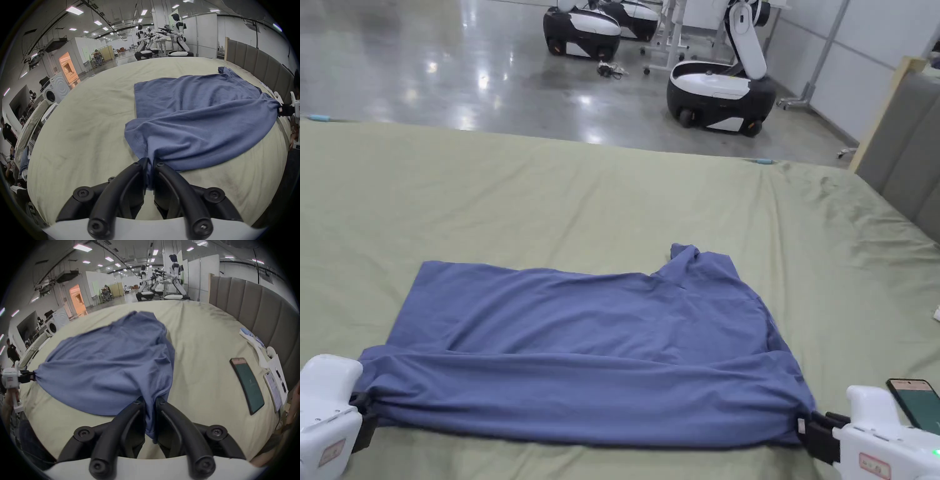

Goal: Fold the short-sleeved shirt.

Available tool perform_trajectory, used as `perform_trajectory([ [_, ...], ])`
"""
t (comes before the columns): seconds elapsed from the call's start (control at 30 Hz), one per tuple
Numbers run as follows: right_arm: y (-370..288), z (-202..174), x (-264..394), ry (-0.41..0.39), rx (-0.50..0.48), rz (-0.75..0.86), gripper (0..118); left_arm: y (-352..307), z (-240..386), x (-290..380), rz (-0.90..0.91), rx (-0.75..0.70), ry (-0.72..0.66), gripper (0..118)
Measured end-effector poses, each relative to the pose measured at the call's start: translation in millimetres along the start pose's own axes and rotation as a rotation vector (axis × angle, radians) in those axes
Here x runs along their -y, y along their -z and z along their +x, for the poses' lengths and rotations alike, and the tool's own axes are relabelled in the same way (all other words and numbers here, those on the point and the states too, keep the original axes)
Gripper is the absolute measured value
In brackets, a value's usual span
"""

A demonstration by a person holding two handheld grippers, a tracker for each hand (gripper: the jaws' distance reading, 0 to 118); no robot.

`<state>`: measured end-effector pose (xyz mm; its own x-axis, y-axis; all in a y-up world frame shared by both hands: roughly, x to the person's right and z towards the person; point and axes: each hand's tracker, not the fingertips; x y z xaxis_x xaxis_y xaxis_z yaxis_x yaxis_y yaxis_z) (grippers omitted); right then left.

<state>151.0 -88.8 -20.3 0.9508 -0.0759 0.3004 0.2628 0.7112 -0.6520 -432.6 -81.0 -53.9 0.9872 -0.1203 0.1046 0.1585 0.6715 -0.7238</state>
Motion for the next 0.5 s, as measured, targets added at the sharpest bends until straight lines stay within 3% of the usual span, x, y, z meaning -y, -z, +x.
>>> perform_trajectory([
  [0.03,7,5,-17,-0.122,-0.14,-0.028,12,-5,-3,-3,0.0,0.005,-0.001,7],
  [0.13,-12,9,-42,-0.136,-0.159,-0.013,12,-33,1,-17,0.024,0.003,0.009,7],
  [0.17,-34,-4,-44,-0.227,-0.207,0.023,12,-42,2,-19,0.039,-0.001,0.014,8],
  [0.4,-97,5,-61,-0.265,-0.264,0.047,12,-102,-8,-27,0.063,0.017,0.035,7],
  [0.5,-107,21,-47,-0.255,-0.237,0.028,12,-124,-13,-16,0.055,0.046,0.029,7],
])
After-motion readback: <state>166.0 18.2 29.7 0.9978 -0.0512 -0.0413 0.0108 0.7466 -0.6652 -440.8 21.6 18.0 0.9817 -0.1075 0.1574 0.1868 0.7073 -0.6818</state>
